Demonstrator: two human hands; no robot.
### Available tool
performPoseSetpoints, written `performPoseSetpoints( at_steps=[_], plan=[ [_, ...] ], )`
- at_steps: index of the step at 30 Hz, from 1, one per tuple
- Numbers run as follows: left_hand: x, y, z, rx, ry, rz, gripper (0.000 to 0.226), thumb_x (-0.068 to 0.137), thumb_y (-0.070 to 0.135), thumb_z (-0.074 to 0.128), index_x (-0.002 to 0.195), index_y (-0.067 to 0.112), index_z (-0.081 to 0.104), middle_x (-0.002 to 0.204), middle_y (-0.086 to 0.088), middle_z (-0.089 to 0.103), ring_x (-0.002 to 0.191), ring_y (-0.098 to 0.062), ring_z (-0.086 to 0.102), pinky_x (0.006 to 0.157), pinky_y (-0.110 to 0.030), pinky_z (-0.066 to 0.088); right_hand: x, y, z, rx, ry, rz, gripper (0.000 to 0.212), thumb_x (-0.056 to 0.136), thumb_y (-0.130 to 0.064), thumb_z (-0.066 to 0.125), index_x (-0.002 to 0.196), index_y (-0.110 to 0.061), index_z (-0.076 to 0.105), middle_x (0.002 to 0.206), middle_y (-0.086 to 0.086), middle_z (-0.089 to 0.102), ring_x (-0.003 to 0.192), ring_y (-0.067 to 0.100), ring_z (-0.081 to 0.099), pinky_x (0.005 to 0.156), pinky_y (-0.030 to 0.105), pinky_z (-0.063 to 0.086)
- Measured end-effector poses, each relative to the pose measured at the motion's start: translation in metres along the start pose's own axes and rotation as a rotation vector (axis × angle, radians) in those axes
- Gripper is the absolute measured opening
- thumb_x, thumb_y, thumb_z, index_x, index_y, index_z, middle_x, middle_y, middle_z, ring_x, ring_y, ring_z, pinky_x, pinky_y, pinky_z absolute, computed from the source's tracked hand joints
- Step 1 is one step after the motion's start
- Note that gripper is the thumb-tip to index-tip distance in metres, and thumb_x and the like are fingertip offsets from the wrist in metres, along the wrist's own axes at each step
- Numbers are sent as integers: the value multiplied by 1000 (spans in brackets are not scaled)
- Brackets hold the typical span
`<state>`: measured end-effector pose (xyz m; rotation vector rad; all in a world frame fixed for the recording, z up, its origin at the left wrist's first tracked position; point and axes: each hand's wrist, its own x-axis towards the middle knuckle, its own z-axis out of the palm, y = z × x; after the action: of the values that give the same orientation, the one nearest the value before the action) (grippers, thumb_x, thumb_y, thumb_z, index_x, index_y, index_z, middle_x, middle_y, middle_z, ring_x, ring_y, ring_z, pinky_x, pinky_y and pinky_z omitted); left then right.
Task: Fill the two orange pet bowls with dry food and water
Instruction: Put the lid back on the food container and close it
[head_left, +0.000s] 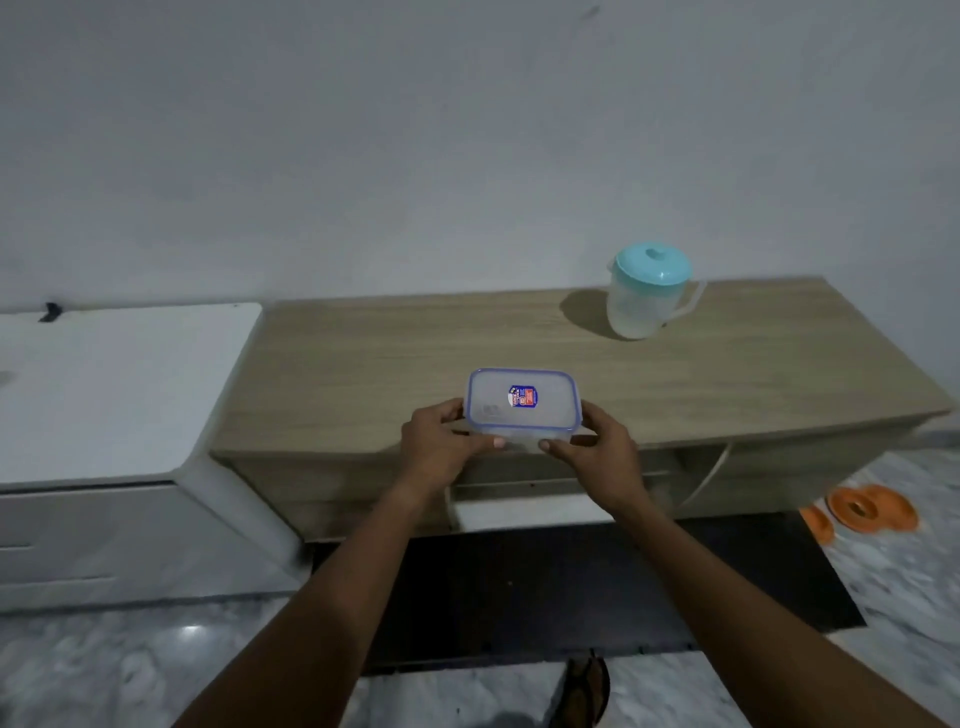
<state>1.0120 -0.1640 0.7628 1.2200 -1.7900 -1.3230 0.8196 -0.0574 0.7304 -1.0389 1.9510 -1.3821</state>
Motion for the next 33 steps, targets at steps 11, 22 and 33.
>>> performPoseSetpoints(
  at_steps=[11,22,33],
  plan=[
    [-79,-52,-5,-43,-72,-120,56,58,13,93,110,19,73,97,9,74,84,7,68,80,-20,55,-82,35,10,-65,-109,58,67,71,-17,91,133,-18,64,117,-3,75,89,1,73,79,24,59],
    [-81,-144,68,-174,20,-361,60,64,-10,83,120,4,68,107,-3,75,99,-14,71,91,-34,57,-76,147,21,6,-209,207,53,74,-21,91,124,-24,71,103,-10,79,94,-4,72,88,30,60],
    [1,-227,130,-190,220,-152,49,82,2,74,127,19,64,109,8,73,105,-5,68,92,-22,53,30,238,75,72,-154,180,46,76,-23,90,118,-25,73,98,-12,79,84,20,78,84,30,58]
  ],
)
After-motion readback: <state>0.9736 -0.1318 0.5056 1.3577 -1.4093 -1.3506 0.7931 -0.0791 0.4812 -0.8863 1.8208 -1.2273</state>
